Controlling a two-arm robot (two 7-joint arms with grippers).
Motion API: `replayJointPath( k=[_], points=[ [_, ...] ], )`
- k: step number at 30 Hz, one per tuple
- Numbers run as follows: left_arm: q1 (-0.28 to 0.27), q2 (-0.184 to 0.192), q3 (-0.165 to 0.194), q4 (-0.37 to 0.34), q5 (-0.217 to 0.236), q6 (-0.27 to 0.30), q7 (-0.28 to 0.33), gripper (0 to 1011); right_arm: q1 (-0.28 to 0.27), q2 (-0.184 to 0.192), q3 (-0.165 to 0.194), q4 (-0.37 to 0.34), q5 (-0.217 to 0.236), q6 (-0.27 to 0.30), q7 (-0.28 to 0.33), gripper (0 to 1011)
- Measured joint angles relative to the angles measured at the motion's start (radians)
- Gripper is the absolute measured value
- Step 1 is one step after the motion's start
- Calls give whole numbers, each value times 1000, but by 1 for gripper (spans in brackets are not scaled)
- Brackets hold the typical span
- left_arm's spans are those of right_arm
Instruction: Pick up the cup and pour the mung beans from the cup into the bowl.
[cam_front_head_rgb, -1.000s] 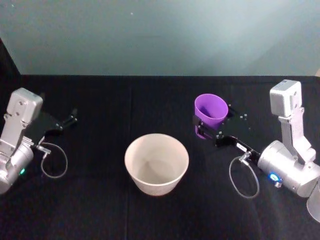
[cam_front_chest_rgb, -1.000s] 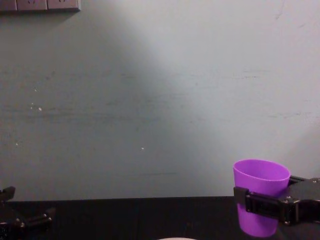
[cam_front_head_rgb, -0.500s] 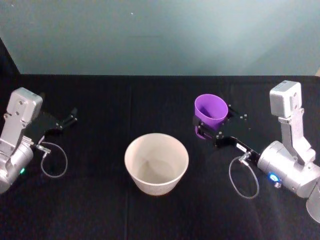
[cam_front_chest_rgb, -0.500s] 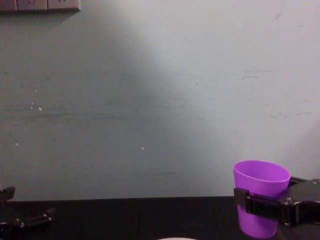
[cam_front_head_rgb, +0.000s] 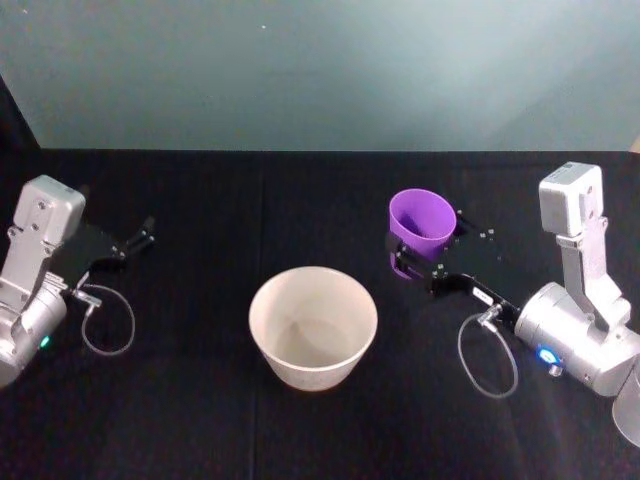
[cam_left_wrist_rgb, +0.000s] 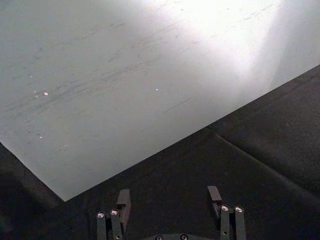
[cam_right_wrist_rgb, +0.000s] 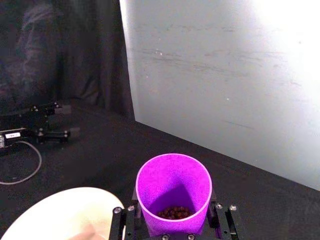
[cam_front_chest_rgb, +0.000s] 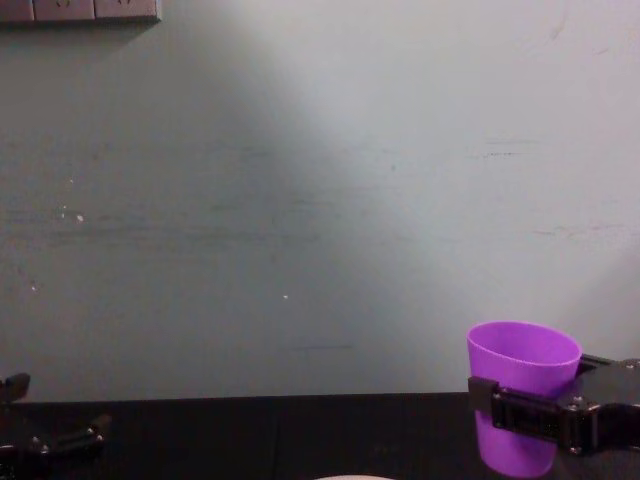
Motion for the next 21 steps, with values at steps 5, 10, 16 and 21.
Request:
replayJointPath(
  k=[5, 10, 16, 21],
  points=[
    [0, 0, 0, 0, 0, 0, 0, 1000, 0, 0, 0, 0, 0, -1, 0, 721],
    [0, 0, 0, 0, 0, 0, 0, 1000, 0, 0, 0, 0, 0, -1, 0, 721],
    [0, 0, 0, 0, 0, 0, 0, 1000, 0, 0, 0, 0, 0, -1, 0, 721],
    [0, 0, 0, 0, 0, 0, 0, 1000, 0, 0, 0, 0, 0, -1, 0, 721]
  ],
)
